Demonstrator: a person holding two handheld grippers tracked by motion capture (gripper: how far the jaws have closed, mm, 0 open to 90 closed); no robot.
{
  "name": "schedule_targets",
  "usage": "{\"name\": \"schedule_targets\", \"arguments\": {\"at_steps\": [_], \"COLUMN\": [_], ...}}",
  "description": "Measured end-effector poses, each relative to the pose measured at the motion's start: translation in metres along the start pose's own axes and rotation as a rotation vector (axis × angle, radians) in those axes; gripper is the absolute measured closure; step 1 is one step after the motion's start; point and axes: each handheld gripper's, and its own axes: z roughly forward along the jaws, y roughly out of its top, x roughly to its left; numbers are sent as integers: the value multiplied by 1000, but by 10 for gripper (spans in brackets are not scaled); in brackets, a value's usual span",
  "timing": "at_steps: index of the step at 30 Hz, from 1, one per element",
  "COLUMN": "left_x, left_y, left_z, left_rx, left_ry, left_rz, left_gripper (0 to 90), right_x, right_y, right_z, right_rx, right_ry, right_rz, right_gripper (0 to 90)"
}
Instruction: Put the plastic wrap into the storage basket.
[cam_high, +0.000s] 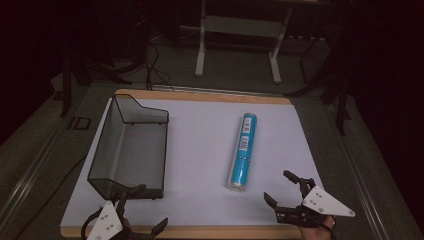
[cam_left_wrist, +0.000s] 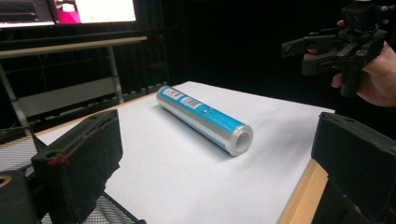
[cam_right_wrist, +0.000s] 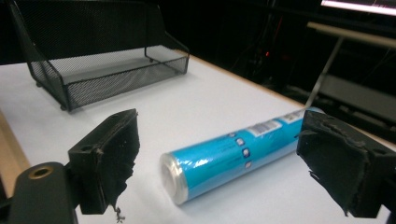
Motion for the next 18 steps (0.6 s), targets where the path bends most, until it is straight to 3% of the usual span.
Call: {"name": "schedule_targets", "arguments": {"at_steps": [6,13,18], "left_x": [0,-2,-4], "left_y": [0,0,0], "left_z": [0,1,1], "left_rx": [-1,0,-3], "left_ry": [-9,-25,-37], "left_rz": [8,11,7], "left_gripper": [29,29,29], "right_x": [-3,-3,2], "right_y": [0,2,6], "right_z": [1,4,7], "right_rx": [46,101,145], "right_ry": [27,58,31], "right_rz": [30,26,-7], "right_gripper": [126,126,124]}}
